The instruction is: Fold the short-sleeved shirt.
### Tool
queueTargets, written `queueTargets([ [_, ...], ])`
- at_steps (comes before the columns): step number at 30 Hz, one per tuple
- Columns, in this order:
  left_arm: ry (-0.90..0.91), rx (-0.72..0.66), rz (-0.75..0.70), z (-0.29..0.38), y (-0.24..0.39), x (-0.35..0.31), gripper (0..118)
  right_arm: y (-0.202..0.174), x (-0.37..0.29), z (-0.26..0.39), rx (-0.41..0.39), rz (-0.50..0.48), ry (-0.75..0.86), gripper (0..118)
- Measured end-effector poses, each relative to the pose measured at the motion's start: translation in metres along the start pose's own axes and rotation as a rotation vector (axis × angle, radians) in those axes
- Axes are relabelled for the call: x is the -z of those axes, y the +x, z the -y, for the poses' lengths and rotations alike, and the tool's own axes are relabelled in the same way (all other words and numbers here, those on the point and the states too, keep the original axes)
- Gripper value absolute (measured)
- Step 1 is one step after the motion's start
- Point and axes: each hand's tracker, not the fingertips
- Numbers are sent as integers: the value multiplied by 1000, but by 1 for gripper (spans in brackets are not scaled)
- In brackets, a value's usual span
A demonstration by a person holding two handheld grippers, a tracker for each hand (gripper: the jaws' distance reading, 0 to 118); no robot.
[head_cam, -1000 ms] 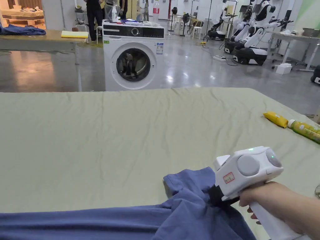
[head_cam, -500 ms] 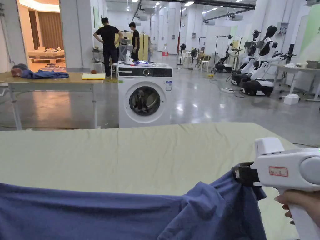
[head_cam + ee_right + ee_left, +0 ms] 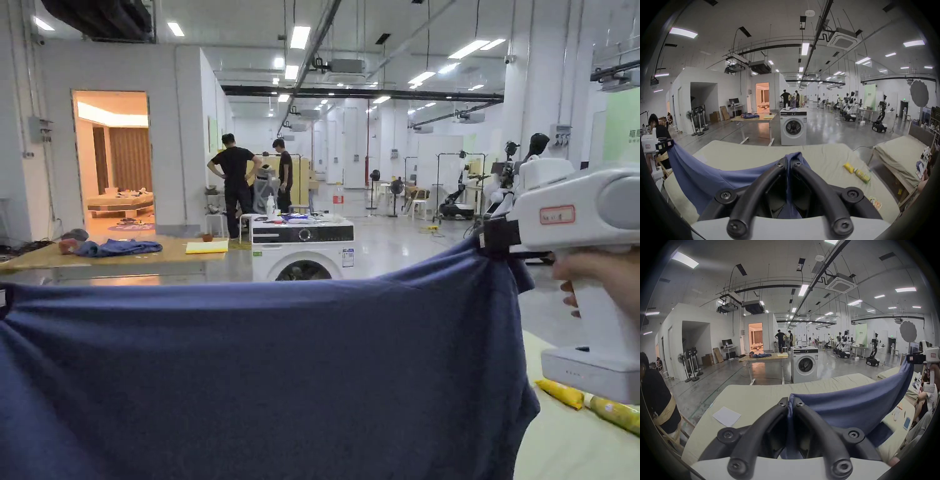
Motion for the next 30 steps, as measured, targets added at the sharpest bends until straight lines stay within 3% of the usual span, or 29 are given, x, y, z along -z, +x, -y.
queueTargets([
  [5, 17, 1, -32, -44, 4, 36, 0, 2, 43, -51, 8, 55, 37, 0],
  [13, 81, 22, -106, -96, 7, 119, 0, -7, 113, -116, -101, 126, 101, 0],
  [20, 171, 25, -182, -131, 7, 200, 0, -7, 178, -150, -68, 161, 170, 0],
  [28, 170, -11, -198, -113, 10, 281, 0, -10, 252, -129, -118, 201, 190, 0],
  [30, 99, 35, -236, -89, 17, 304, 0, -7, 279, -94, -77, 188, 174, 0],
])
